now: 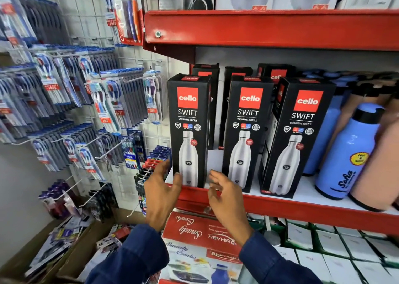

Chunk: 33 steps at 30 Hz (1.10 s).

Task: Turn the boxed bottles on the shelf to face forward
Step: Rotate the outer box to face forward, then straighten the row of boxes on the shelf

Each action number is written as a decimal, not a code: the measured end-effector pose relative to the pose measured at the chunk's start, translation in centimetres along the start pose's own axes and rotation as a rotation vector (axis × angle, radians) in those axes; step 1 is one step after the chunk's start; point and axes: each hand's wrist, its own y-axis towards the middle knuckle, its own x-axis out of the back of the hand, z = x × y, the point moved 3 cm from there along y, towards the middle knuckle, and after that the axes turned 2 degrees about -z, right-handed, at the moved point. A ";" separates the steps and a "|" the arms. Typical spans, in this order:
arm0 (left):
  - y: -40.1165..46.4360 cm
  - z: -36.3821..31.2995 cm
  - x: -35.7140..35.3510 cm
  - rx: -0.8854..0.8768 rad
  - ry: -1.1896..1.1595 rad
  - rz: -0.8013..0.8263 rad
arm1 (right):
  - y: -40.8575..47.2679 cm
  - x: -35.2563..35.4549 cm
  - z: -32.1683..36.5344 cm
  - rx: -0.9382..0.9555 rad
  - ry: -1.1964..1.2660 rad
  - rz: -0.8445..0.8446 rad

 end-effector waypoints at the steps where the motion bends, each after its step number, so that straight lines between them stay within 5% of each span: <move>1: -0.3 -0.5 0.2 -0.033 -0.028 -0.075 | -0.3 0.7 -0.1 0.011 0.026 -0.047; 5: -2.0 -3.2 0.5 -0.218 -0.115 -0.295 | -1.3 4.1 -1.2 0.033 0.094 -0.299; 11: -4.8 -6.5 -3.9 -0.271 -0.159 0.062 | -1.5 7.2 -3.4 -0.019 0.121 -0.503; 20: -5.4 -7.5 -9.0 -0.121 -0.044 0.301 | -0.5 6.6 -5.0 -0.184 0.027 -0.303; 33: -6.2 -7.3 -8.7 -0.064 -0.040 0.251 | -0.6 7.3 -5.0 -0.189 0.009 -0.168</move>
